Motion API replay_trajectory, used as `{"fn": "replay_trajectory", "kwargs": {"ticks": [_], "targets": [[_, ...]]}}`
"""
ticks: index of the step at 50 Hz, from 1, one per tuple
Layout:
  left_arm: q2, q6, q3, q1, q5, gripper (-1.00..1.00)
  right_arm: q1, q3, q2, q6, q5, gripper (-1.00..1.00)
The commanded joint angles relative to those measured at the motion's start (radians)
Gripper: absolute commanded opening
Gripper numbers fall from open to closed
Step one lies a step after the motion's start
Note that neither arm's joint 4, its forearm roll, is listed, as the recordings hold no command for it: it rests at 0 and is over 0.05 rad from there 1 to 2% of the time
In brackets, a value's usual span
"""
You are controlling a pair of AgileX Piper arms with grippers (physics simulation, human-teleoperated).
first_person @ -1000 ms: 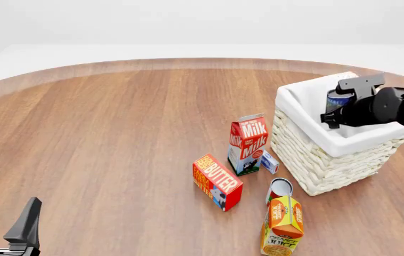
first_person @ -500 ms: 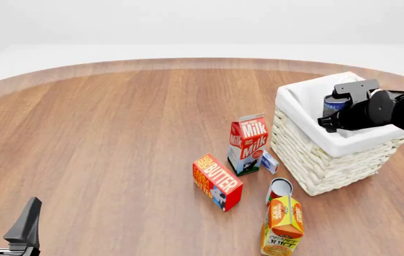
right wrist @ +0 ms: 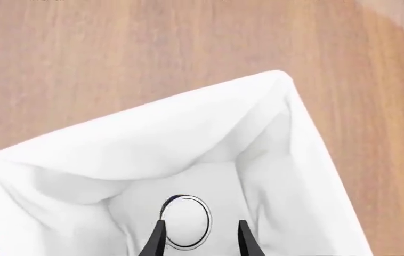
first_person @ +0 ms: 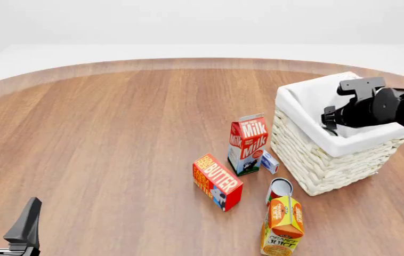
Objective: Pick up the alphabet soup, and put it in the basket.
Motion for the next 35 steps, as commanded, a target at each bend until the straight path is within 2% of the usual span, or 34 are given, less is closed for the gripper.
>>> {"fn": "replay_trajectory", "kwargs": {"ticks": [1,35], "targets": [[0.000,0.000,0.000,0.000,0.000,1.00,-0.003,0.000,-0.010,0.007,-0.001,1.00],[0.000,0.000,0.000,0.000,0.000,1.00,-0.019,0.038,-0.176,0.007,0.005,1.00]]}}
